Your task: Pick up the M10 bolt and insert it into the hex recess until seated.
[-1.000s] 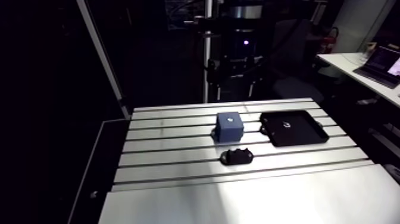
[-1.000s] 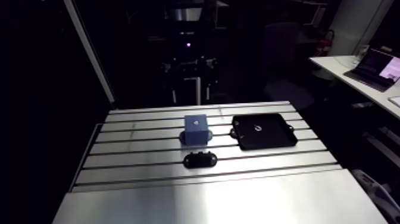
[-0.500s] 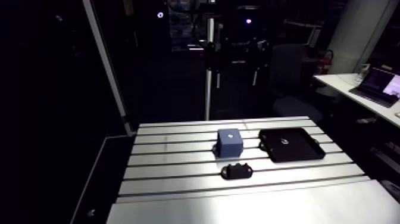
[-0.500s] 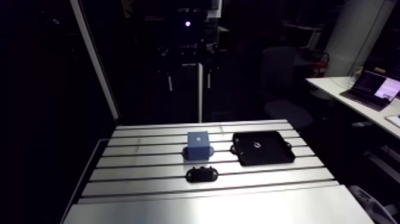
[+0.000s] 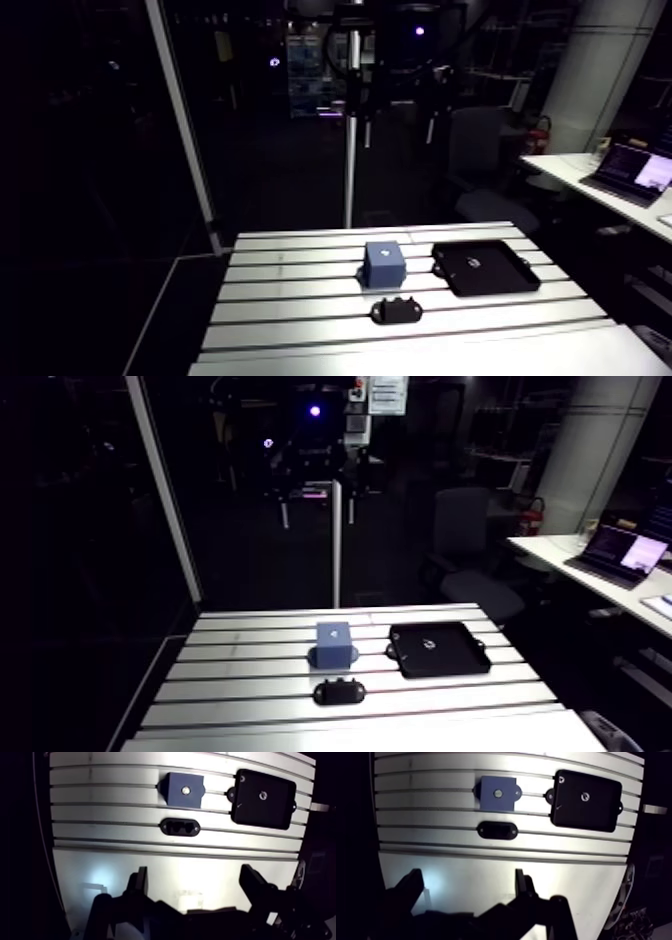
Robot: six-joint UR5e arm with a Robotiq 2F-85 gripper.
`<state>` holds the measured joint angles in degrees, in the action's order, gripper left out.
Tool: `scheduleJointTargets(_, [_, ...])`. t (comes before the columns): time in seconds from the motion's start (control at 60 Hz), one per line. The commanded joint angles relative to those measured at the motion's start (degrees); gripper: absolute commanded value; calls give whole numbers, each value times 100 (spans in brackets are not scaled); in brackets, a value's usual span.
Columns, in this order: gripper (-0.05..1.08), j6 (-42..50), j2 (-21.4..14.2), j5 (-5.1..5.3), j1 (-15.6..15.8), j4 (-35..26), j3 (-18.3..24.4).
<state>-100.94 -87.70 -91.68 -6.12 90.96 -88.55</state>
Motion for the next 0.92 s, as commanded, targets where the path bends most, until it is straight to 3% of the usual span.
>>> scheduleJointTargets(0.017, [1, -8, -40, 13, -4, -161, 110])
scheduleJointTargets(0.917, [1, 8, 11, 100, 5, -241, 123])
